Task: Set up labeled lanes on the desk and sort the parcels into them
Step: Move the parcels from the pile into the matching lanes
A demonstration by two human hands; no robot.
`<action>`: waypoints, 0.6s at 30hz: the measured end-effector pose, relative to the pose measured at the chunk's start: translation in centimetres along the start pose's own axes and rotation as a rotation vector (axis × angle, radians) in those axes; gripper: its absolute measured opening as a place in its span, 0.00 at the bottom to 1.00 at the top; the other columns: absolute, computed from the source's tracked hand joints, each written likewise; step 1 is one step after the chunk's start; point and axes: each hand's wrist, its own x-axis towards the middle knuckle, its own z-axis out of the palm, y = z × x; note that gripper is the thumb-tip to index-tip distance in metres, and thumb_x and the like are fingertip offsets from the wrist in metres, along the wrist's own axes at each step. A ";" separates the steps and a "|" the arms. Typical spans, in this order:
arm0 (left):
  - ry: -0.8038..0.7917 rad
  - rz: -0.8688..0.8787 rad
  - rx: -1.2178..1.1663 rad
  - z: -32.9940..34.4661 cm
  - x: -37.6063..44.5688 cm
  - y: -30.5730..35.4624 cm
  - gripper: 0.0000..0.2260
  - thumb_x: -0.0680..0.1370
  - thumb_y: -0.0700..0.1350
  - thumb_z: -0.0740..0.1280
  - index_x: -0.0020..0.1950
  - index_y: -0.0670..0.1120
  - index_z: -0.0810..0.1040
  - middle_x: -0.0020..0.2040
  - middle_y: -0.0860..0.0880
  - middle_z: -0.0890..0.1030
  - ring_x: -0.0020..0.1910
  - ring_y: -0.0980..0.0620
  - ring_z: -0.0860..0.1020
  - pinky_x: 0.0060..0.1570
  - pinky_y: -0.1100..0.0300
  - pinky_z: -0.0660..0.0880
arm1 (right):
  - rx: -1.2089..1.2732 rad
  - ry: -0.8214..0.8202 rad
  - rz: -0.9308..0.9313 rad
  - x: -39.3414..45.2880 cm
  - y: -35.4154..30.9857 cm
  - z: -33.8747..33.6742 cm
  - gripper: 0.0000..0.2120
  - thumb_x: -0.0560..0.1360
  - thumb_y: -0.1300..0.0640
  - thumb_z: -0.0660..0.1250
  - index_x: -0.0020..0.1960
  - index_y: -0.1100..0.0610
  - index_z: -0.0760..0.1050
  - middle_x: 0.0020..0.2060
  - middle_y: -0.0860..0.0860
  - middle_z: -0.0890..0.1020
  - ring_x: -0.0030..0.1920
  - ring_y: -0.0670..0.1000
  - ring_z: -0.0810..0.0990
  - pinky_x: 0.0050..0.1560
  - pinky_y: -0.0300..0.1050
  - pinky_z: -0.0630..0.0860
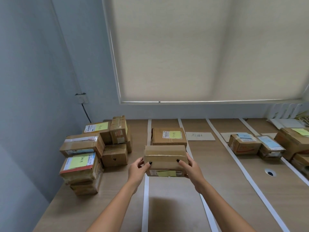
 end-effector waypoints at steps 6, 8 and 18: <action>-0.073 0.008 0.010 0.5 0.2 0.7 0.31 0.72 0.44 0.73 0.73 0.49 0.65 0.60 0.49 0.71 0.61 0.51 0.71 0.54 0.58 0.73 | -0.026 0.088 -0.007 -0.2 0.4 -0.7 0.18 0.72 0.57 0.71 0.60 0.49 0.74 0.46 0.47 0.84 0.46 0.46 0.83 0.37 0.36 0.78; -0.072 0.021 0.036 0.6 0.4 1.0 0.35 0.71 0.40 0.74 0.74 0.50 0.62 0.61 0.48 0.66 0.62 0.51 0.69 0.57 0.54 0.73 | 0.000 0.065 0.008 -0.2 0.5 -1.0 0.21 0.71 0.62 0.71 0.60 0.48 0.70 0.47 0.46 0.84 0.45 0.44 0.83 0.34 0.33 0.77; -0.078 0.033 -0.002 1.5 0.3 0.9 0.31 0.72 0.34 0.70 0.73 0.48 0.64 0.68 0.47 0.71 0.56 0.55 0.70 0.47 0.64 0.69 | -0.013 0.184 -0.024 0.2 1.0 -2.4 0.23 0.71 0.67 0.69 0.66 0.61 0.73 0.52 0.52 0.82 0.53 0.51 0.80 0.52 0.45 0.77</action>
